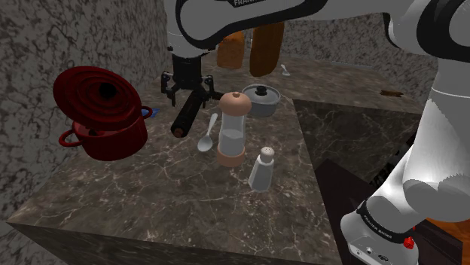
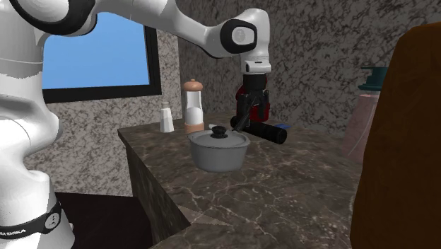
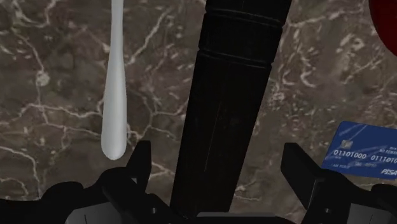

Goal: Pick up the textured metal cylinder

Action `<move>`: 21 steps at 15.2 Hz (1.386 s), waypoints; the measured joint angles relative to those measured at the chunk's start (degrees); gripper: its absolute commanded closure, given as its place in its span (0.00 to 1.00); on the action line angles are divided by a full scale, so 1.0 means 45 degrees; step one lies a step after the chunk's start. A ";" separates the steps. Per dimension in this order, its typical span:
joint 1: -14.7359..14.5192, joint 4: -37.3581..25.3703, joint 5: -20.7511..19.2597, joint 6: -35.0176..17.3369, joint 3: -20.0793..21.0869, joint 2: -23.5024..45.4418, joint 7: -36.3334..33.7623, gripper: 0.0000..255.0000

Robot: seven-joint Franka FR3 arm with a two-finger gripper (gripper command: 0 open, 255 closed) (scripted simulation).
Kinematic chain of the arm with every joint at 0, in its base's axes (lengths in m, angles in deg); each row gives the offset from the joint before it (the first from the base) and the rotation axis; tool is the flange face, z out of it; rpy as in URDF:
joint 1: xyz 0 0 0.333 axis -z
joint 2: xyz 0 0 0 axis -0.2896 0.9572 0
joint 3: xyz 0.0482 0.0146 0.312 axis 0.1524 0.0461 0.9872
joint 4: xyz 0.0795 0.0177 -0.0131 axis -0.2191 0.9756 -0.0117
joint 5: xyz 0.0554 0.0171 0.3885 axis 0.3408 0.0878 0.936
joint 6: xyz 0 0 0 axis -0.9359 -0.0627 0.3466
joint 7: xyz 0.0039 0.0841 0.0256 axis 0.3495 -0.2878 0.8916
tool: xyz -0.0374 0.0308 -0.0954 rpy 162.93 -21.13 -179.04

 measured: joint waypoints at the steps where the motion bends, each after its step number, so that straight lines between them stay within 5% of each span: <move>1: -0.0010 0.0039 -0.0045 -0.0128 -0.0020 0.0099 -0.0030 0.00; 6: -0.0009 0.0600 -0.0136 -0.0817 -0.0062 0.0250 -0.0117 0.00; 7: -0.0013 0.0610 -0.0144 -0.0842 -0.0063 0.0265 -0.0124 1.00; 21: -0.0003 0.0249 -0.0079 -0.0381 -0.0041 0.0153 -0.0065 1.00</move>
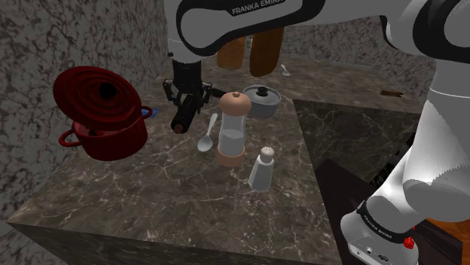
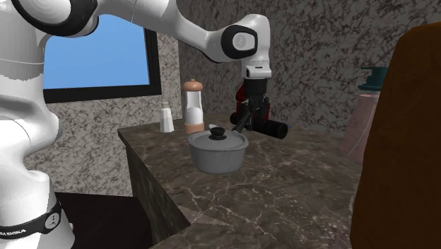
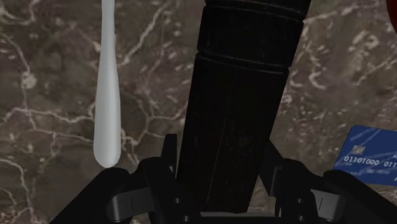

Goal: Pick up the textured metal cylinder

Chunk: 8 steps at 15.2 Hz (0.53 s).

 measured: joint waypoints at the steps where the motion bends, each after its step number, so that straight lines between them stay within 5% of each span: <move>1: -0.0011 -0.0152 0.0007 0.0159 0.0007 -0.0009 0.0004 1.00; 8: -0.0056 -0.1148 0.0093 0.1276 0.0056 -0.0145 0.0066 1.00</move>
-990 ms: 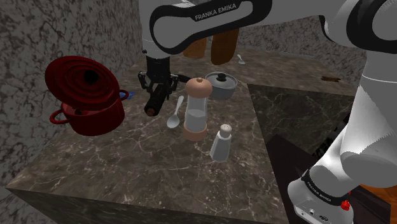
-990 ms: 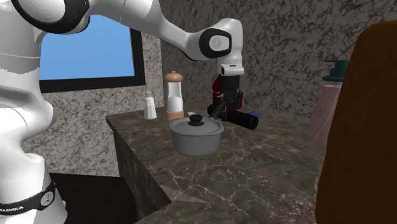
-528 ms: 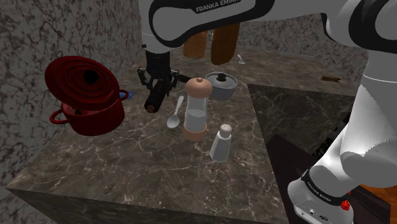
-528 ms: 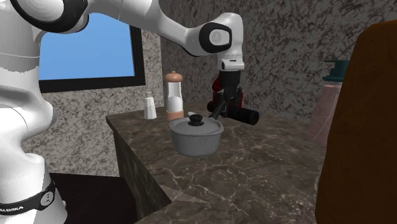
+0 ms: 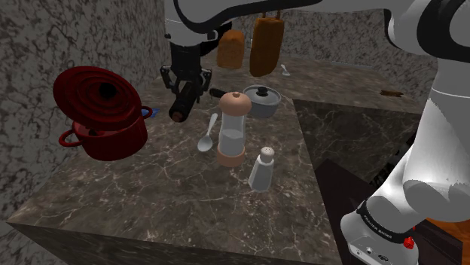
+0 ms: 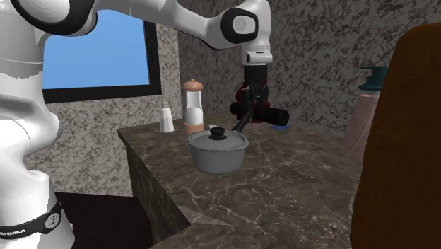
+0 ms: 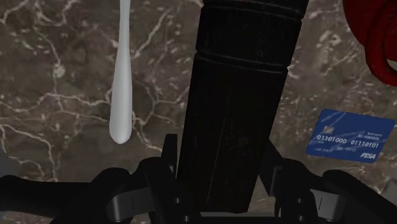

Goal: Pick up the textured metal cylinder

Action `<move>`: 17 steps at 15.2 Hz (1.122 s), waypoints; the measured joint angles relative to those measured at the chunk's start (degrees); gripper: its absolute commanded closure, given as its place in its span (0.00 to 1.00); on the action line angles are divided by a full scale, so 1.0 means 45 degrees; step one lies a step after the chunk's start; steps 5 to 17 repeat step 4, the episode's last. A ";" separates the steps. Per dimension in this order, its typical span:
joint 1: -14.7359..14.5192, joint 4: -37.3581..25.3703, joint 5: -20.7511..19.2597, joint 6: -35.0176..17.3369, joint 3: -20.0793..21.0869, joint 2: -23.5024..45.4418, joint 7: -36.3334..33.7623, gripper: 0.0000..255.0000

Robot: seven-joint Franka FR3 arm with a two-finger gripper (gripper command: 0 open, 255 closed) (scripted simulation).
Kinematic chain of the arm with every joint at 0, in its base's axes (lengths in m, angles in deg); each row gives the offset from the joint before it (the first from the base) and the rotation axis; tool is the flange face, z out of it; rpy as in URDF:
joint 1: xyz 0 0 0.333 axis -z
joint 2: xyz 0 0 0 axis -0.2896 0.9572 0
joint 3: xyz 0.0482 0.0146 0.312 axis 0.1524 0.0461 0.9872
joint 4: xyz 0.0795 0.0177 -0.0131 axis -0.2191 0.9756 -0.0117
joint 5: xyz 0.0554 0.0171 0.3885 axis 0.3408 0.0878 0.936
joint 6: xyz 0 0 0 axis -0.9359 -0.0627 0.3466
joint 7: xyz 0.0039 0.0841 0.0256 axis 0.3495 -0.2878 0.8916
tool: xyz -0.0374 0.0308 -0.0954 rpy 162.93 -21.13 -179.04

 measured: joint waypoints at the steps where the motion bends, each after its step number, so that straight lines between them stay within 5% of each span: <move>1: -0.0006 -0.0168 0.0002 0.0158 0.0001 0.0007 0.0013 1.00; 17: -0.0040 -0.0611 0.0009 0.0597 0.0015 0.0012 0.0023 1.00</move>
